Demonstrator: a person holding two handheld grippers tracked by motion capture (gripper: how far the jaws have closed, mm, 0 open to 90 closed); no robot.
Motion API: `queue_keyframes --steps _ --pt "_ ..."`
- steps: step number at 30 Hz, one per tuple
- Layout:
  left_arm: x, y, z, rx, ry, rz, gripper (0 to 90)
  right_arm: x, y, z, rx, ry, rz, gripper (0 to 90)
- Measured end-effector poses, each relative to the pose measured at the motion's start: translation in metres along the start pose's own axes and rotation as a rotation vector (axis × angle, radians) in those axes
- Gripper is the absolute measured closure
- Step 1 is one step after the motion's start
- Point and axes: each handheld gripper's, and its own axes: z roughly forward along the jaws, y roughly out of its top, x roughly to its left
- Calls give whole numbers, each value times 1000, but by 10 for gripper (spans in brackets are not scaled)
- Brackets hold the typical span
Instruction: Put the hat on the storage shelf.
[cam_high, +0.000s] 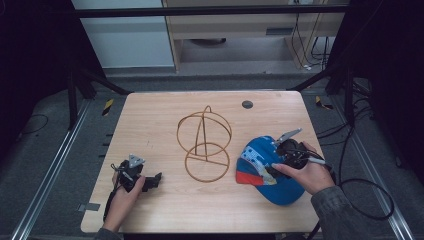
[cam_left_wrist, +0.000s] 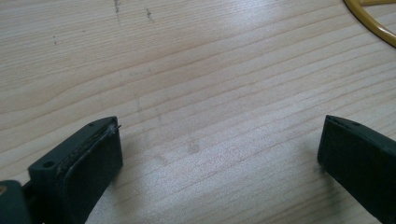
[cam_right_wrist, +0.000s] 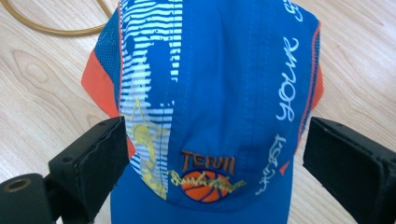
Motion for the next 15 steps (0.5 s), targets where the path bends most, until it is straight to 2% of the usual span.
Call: queue_keyframes --steps 6,10,12,15 --pt "0 0 0 1 0 1 0 -4 6 5 9 -19 -1 92" --pt "0 0 0 -1 -3 2 0 -6 9 16 54 7 10 122" --pt "-1 0 0 -1 -4 4 0 -6 10 22 80 18 2 174" --pt "-1 0 0 0 -7 8 0 -6 11 26 110 38 0 311"
